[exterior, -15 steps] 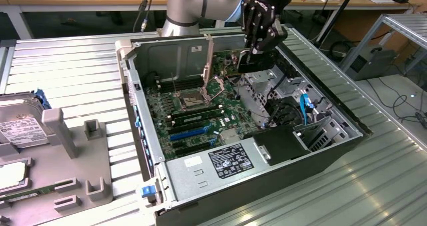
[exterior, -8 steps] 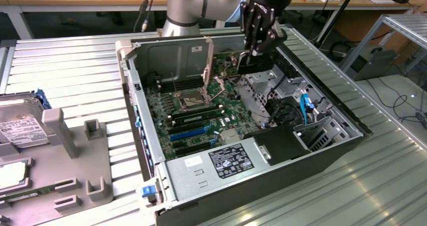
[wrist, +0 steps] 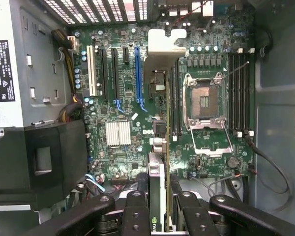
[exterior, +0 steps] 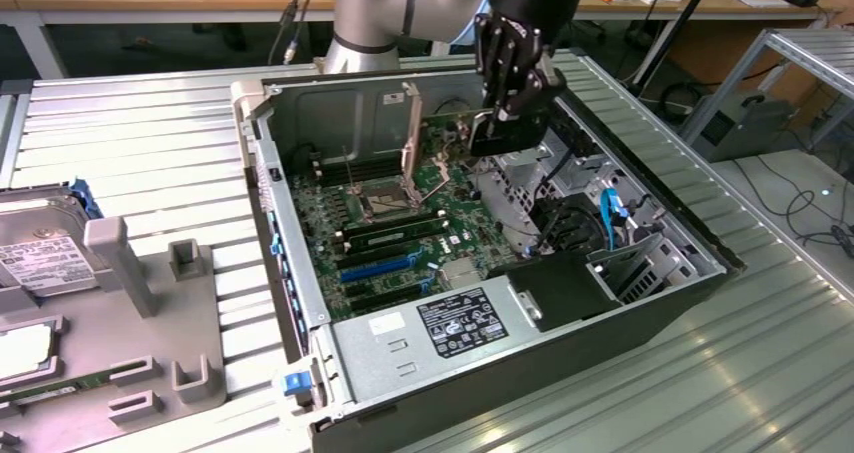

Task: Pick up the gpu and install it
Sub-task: 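Insert the gpu into the slot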

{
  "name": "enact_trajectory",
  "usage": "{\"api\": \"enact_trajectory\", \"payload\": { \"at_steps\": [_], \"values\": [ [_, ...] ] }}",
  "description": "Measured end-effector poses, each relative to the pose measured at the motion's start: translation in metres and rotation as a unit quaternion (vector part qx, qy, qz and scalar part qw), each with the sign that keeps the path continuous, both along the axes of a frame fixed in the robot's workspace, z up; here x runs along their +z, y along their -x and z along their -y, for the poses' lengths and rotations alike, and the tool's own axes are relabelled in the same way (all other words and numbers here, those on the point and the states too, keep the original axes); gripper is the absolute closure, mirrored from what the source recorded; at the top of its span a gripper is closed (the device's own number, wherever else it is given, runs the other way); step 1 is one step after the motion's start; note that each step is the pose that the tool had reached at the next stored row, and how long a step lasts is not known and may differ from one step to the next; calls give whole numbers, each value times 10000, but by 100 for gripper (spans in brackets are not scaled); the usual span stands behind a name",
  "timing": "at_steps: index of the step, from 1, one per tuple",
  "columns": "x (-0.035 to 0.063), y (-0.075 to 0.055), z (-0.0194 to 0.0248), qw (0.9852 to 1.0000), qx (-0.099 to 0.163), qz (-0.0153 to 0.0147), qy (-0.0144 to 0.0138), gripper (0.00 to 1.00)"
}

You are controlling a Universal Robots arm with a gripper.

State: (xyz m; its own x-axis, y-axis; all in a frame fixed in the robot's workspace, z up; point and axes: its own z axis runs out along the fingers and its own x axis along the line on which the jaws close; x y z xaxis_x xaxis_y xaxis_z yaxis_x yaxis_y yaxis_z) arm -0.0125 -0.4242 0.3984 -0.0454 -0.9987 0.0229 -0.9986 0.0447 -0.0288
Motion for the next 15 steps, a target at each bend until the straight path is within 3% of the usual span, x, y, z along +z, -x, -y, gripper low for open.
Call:
{"api": "enact_trajectory", "payload": {
  "at_steps": [15],
  "values": [
    [-100, 2, 0, 10000, 15, 0, 0, 73]
  ]
}}
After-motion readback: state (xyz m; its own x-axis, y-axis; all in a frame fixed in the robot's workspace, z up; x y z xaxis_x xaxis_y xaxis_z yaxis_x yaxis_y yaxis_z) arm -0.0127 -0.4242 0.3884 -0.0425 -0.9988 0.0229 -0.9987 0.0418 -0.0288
